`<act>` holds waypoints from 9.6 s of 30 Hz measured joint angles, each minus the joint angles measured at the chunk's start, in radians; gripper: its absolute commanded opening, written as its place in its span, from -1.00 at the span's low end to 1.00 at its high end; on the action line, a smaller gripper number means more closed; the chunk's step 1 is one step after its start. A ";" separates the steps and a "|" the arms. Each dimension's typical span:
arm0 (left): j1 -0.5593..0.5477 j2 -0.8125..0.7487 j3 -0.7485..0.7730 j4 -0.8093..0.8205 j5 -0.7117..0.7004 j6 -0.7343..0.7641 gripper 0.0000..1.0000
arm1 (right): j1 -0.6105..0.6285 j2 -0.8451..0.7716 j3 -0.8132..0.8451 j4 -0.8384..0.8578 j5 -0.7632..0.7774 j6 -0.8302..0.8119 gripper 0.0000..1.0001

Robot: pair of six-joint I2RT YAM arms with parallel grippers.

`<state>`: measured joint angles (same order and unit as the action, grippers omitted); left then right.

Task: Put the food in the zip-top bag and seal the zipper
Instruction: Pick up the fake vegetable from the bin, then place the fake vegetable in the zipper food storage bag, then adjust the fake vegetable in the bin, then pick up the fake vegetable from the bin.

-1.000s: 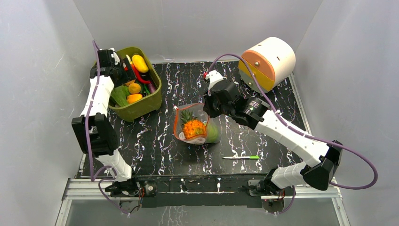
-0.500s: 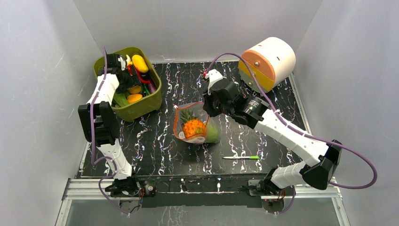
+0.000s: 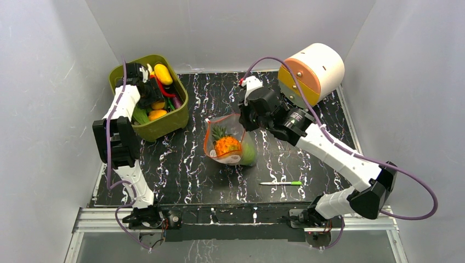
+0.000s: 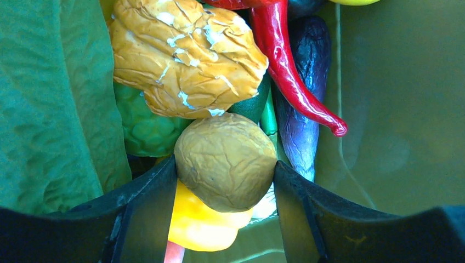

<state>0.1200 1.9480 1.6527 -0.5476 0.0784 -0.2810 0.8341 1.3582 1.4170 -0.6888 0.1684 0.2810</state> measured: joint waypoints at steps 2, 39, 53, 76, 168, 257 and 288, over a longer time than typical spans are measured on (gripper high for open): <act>-0.004 -0.010 0.001 -0.011 -0.005 -0.004 -0.22 | -0.017 0.020 0.028 -0.007 0.004 0.010 -1.00; -0.261 -0.711 -0.230 -0.074 0.428 -0.078 -0.26 | -0.180 0.024 0.173 0.043 -0.246 0.014 -1.00; -0.305 -0.792 -0.349 0.077 0.566 -0.225 -0.34 | -0.186 0.057 0.048 0.097 -0.189 0.431 -1.00; -0.633 -0.708 -0.551 0.359 0.469 -0.502 -0.42 | -0.180 -0.031 -0.137 0.238 -0.203 0.530 -1.00; -0.783 -0.591 -0.225 -0.121 -0.200 -0.323 -0.21 | 0.007 -0.018 0.026 -0.219 0.141 0.238 -1.00; -0.257 -0.040 0.010 0.120 -0.651 0.319 -0.73 | -0.039 -0.022 -0.105 0.068 -0.035 0.100 -1.00; -0.267 -0.709 -0.177 -0.071 0.231 -0.107 -0.77 | -0.051 -0.014 -0.133 0.161 -0.032 0.301 -1.00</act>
<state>-0.1474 1.2392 1.4754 -0.6189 0.3092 -0.3878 0.7834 1.3445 1.2842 -0.5274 0.1360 0.5823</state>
